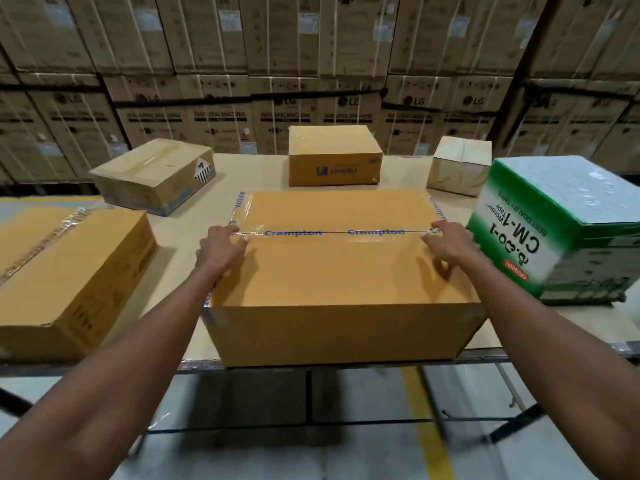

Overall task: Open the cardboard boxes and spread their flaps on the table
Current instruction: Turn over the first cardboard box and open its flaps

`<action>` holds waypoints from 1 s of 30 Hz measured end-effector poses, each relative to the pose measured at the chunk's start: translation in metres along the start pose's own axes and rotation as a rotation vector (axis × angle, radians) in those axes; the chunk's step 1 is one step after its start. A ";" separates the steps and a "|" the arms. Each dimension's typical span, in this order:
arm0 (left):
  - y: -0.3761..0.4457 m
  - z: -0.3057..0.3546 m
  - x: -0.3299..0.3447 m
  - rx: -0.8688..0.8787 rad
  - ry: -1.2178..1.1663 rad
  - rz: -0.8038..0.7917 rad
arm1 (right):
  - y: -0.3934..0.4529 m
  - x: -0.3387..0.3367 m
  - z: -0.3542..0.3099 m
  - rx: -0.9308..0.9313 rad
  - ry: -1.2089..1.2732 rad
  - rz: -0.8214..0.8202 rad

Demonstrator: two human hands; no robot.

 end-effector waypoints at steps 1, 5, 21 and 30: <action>0.003 -0.001 0.001 -0.017 -0.017 -0.009 | 0.006 0.004 0.003 0.022 -0.010 -0.006; 0.012 -0.006 0.011 -0.109 -0.071 -0.084 | 0.028 0.015 0.014 0.108 0.043 -0.064; 0.024 -0.013 0.012 -0.262 -0.348 -0.055 | 0.032 -0.006 0.030 0.288 0.605 -0.141; -0.001 0.001 -0.011 -0.017 -0.558 0.204 | 0.017 -0.018 0.032 0.062 0.994 0.104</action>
Point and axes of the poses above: each hand's wrist, its own y-axis towards the middle knuckle, its own x-axis out of the palm, z = x × y, the point moved 2 cm from there along y, towards the middle knuckle, and after that the axes turned 1 degree about y, right-handed, at the moved point
